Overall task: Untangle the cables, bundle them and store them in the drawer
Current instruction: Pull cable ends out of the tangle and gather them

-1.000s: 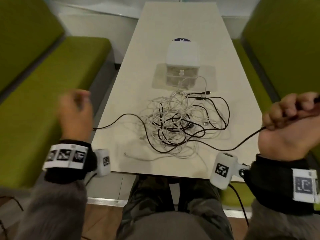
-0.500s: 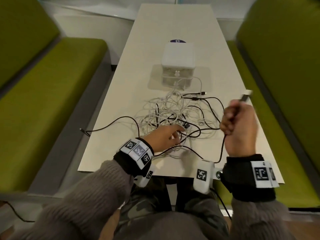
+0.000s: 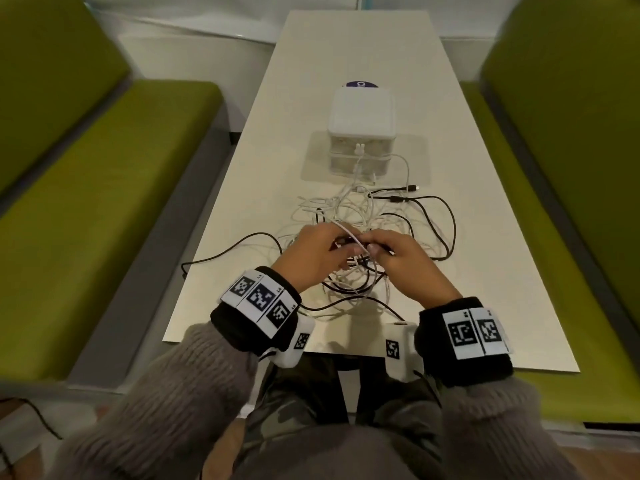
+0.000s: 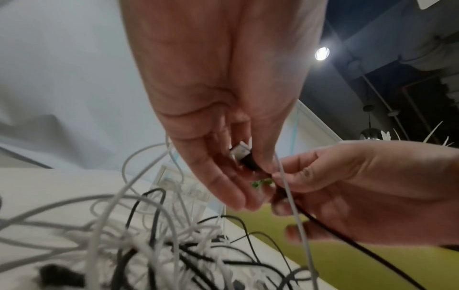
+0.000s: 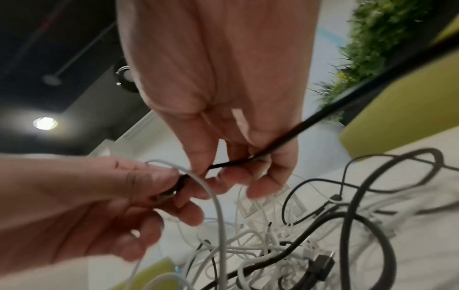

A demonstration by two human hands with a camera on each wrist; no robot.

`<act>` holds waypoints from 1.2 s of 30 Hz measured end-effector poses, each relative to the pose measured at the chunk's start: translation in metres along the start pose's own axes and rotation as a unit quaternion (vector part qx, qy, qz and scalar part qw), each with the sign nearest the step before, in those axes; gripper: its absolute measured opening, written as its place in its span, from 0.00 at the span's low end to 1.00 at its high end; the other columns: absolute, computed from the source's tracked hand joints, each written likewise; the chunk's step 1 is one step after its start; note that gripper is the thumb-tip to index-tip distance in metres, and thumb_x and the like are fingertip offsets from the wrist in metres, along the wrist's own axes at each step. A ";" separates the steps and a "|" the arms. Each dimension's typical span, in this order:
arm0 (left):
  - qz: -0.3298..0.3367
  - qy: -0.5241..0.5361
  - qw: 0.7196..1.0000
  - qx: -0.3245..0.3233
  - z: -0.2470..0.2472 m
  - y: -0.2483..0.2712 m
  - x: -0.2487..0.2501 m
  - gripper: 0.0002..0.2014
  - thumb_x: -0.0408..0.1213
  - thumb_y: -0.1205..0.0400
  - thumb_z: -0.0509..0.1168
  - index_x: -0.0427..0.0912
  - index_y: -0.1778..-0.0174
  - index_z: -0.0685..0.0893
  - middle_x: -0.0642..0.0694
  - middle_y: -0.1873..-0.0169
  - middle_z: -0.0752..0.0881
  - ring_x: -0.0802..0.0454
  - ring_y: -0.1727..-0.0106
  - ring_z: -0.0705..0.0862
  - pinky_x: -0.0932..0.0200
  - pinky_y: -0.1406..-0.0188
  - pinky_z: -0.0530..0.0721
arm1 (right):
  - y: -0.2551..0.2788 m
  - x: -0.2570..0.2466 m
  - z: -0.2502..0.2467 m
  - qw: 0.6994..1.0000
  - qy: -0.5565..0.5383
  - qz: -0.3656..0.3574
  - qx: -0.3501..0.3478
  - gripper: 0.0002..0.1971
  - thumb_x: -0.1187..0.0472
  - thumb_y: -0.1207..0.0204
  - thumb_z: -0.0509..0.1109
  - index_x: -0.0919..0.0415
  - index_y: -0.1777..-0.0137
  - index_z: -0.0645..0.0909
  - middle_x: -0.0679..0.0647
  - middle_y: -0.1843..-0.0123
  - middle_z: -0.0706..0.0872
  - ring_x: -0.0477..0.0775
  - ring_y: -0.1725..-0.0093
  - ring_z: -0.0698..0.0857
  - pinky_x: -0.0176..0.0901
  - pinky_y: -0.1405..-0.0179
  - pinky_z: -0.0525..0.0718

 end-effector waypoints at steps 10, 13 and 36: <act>0.000 -0.151 0.980 0.131 -0.063 0.016 0.030 0.17 0.45 0.26 0.68 0.37 0.75 0.77 0.47 0.81 0.76 0.53 0.77 0.72 0.55 0.74 0.72 | 0.018 -0.048 0.006 0.983 0.073 -0.152 0.069 0.13 0.60 0.27 0.76 0.52 0.45 0.78 0.43 0.53 0.80 0.35 0.55 0.76 0.26 0.56 0.71; 0.104 -0.057 0.986 0.118 -0.057 0.019 0.056 0.14 0.48 0.25 0.70 0.45 0.69 0.76 0.52 0.73 0.76 0.57 0.69 0.74 0.62 0.68 0.74 | 0.017 -0.053 0.008 0.985 0.018 -0.145 0.086 0.03 0.63 0.22 0.70 0.56 0.51 0.81 0.38 0.62 0.79 0.29 0.63 0.78 0.23 0.64 0.73; 0.114 0.045 0.974 -0.192 0.018 0.043 0.045 0.16 0.48 0.16 0.59 0.43 0.66 0.75 0.46 0.72 0.80 0.51 0.67 0.83 0.64 0.63 0.82 | 0.046 -0.043 -0.108 0.612 -0.757 -0.192 0.127 0.22 0.53 0.12 0.48 0.62 0.64 0.73 0.53 0.77 0.69 0.51 0.76 0.66 0.41 0.73 0.72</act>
Point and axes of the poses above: each hand's wrist, its own y-axis away from the middle knuckle, its own z-axis out of the palm, x = y × z, the point moved 7 cm from there along -y, towards the middle knuckle
